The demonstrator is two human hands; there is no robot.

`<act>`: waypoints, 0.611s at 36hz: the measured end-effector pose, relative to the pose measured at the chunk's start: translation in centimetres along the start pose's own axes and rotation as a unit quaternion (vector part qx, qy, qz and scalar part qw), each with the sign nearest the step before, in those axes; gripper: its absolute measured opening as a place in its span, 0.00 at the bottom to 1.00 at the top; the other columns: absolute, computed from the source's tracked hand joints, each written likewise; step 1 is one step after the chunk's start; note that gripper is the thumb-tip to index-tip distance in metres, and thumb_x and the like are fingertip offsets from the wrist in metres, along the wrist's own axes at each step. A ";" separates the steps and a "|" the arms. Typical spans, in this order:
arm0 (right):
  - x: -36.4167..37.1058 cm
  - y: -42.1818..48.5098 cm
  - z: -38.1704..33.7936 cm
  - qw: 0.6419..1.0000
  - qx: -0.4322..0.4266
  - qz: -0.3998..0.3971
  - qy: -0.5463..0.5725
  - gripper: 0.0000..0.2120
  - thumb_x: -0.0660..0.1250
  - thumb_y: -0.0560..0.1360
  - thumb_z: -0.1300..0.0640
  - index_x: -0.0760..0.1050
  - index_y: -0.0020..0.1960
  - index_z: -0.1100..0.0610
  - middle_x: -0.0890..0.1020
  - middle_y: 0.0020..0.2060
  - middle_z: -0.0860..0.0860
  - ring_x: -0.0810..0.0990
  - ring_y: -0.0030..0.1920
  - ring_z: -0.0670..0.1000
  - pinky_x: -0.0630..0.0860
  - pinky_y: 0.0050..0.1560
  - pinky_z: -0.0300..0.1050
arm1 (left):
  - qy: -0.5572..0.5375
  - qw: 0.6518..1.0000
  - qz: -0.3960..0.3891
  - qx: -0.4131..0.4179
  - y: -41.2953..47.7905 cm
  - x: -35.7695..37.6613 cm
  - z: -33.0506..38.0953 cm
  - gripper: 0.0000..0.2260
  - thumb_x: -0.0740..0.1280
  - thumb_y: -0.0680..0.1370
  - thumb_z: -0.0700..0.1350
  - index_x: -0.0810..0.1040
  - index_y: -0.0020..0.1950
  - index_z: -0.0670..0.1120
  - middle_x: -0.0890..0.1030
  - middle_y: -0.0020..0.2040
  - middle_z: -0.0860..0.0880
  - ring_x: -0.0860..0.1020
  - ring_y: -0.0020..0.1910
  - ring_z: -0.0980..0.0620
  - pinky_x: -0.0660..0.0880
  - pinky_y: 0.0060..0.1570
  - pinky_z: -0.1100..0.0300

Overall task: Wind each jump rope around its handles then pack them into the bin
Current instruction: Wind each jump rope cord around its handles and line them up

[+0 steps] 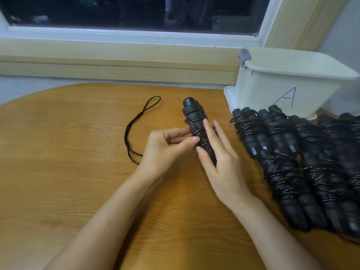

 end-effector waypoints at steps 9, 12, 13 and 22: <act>-0.3 0.3 0.3 0.996 -0.007 0.080 -0.035 0.35 0.75 0.73 0.53 0.66 0.75 0.57 0.68 0.73 0.56 0.68 0.70 0.49 0.61 0.64 0.24 | 0.046 0.998 -0.048 0.018 0.0 -0.1 0.1 0.21 0.70 0.72 0.48 0.78 0.65 0.46 0.84 0.55 0.53 0.81 0.59 0.58 0.74 0.65 0.57; -0.4 0.3 0.1 0.994 -0.020 0.110 -0.011 0.30 0.74 0.74 0.55 0.69 0.73 0.60 0.71 0.67 0.55 0.69 0.64 0.36 0.62 0.59 0.20 | 0.053 0.998 -0.017 0.031 0.2 0.0 -0.1 0.17 0.71 0.70 0.48 0.80 0.59 0.51 0.84 0.51 0.57 0.81 0.55 0.61 0.75 0.61 0.63; -0.3 0.2 0.0 0.994 -0.016 0.111 0.014 0.30 0.73 0.74 0.55 0.69 0.73 0.60 0.72 0.66 0.54 0.67 0.64 0.32 0.62 0.59 0.20 | 0.047 0.998 0.001 0.030 0.2 0.0 -0.2 0.16 0.72 0.70 0.49 0.81 0.57 0.51 0.85 0.48 0.56 0.82 0.53 0.60 0.76 0.60 0.61; 0.1 -0.1 -0.9 0.983 0.035 0.094 0.154 0.26 0.69 0.78 0.55 0.69 0.73 0.59 0.74 0.64 0.50 0.70 0.64 0.34 0.65 0.59 0.24 | -0.060 0.997 0.045 -0.007 0.4 0.5 -1.4 0.32 0.75 0.65 0.51 0.70 0.67 0.47 0.81 0.54 0.46 0.82 0.50 0.53 0.78 0.54 0.57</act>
Point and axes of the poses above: each hand's wrist, its own y-axis towards the middle knuckle, its own x-axis out of the palm, z = x × y, the point moved 1 cm from there along y, towards the middle knuckle
